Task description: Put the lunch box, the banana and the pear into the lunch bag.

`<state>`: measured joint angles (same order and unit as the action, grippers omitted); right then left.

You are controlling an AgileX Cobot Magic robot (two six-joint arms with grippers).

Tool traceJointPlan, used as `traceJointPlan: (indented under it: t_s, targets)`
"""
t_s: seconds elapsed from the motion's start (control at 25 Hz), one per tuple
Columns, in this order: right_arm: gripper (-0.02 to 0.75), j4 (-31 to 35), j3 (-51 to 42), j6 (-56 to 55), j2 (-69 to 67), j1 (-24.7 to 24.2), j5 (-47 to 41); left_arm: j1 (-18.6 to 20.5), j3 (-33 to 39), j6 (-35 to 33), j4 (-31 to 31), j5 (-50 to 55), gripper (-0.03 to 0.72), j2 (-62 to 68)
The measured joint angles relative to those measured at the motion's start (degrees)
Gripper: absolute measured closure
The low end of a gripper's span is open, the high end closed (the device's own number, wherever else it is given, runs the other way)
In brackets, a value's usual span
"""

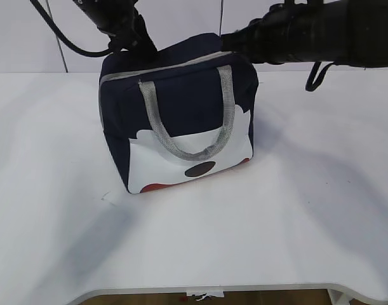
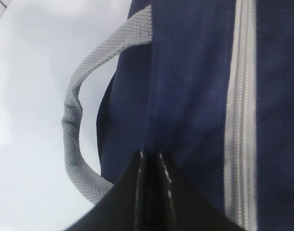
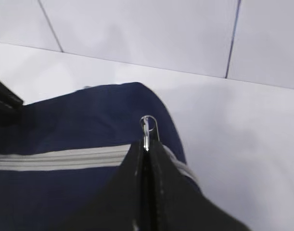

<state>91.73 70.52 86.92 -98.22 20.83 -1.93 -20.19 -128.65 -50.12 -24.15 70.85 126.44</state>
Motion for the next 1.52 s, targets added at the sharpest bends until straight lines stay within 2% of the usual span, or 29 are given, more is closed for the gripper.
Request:
traceJointPlan:
  t_s: [0.36,0.64,0.92,1.52]
  targets:
    - [0.747,1.77,0.00,0.82,0.00,-0.37,4.15,0.27,0.00,0.00,-0.90,-0.35,0.676,0.00]
    - [0.745,6.61,0.00,1.15,-0.71,-4.02,1.40,0.27,0.00,0.03,-2.53,-1.03,0.676,0.00]
    - [0.745,11.27,0.09,1.28,-3.02,-5.07,-0.13,0.30,0.00,0.03,-1.28,-1.03,0.676,0.00]
    - [0.746,11.85,0.13,1.09,-4.54,-5.57,-1.75,1.61,0.17,0.03,-2.82,0.27,0.676,-1.98]
